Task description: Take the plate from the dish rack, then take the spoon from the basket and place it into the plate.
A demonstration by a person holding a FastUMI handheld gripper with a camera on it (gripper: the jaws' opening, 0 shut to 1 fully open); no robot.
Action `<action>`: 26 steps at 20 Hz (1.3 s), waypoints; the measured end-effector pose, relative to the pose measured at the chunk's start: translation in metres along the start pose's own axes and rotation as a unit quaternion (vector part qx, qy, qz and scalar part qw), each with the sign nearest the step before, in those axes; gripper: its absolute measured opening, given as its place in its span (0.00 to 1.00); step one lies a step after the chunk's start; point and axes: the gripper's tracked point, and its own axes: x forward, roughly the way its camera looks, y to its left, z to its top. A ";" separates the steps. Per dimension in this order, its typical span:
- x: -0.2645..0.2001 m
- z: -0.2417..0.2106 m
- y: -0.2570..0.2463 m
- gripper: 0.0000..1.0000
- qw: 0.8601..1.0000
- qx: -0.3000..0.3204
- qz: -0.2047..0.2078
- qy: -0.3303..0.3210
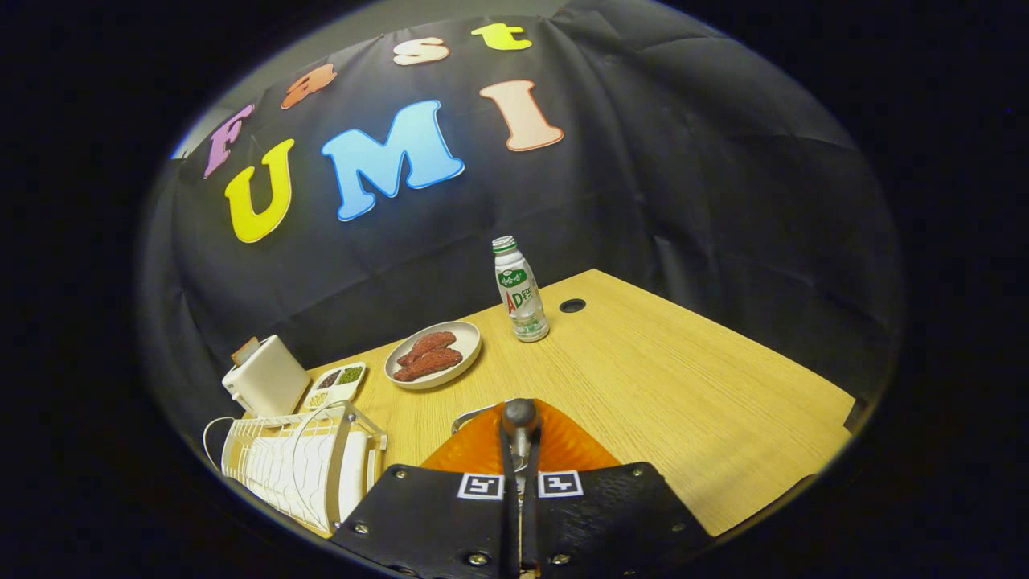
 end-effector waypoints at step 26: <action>-0.158 0.013 0.266 0.01 0.969 -0.213 0.127 -0.014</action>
